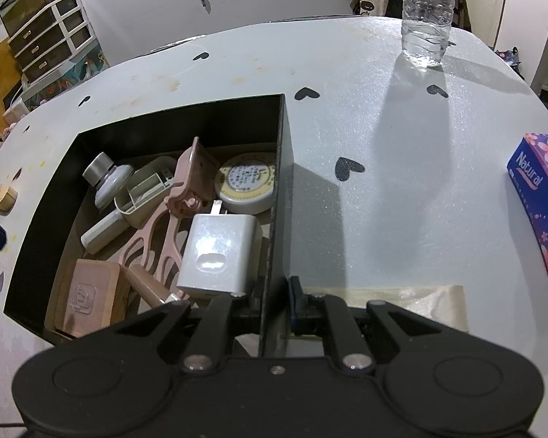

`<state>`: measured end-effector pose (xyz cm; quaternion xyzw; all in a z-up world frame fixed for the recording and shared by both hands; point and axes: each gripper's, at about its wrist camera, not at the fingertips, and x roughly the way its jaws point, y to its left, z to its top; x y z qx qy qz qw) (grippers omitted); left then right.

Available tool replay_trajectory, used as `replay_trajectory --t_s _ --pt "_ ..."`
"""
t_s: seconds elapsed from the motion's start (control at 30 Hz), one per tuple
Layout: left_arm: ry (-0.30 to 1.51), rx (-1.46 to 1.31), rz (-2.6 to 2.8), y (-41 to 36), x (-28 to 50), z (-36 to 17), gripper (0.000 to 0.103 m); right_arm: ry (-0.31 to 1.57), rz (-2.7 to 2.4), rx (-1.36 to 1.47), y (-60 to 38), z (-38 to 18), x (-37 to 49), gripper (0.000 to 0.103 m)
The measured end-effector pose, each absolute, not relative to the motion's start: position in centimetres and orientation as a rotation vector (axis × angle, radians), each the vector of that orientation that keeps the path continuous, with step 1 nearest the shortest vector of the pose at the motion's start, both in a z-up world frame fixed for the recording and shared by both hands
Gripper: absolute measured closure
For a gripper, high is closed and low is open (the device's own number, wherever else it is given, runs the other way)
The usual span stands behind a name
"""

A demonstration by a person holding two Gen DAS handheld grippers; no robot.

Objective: Organize rigid objects
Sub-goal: 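Move the left gripper to the wooden oval block and grasp it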

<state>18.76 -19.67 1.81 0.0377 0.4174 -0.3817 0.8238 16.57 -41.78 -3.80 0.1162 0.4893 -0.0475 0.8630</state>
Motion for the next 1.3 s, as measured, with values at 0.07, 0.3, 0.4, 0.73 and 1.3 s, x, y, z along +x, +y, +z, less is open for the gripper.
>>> replay_trajectory --t_s 0.07,0.3,0.4,0.73,1.3 --pt "0.879 0.076 -0.786 -18.9 19.0 2.0 0.000 1.026 -0.100 0.243 -41.8 -3.8 16.6 0.091" --pt "0.848 0.062 -0.683 -15.7 20.5 2.1 0.000 1.026 -0.100 0.242 -41.8 -3.8 16.6 0.091" --pt "0.825 0.066 -0.627 -14.2 21.2 2.2 0.000 1.027 -0.101 0.244 -41.7 -3.8 16.6 0.091" --pt "0.733 0.074 -0.394 -7.8 23.8 1.5 0.000 1.015 -0.103 0.209 -41.1 -3.9 16.4 0.091" --pt "0.621 0.183 -0.112 0.9 30.2 -3.4 0.000 1.006 -0.131 0.197 -40.7 -3.8 16.3 0.091"
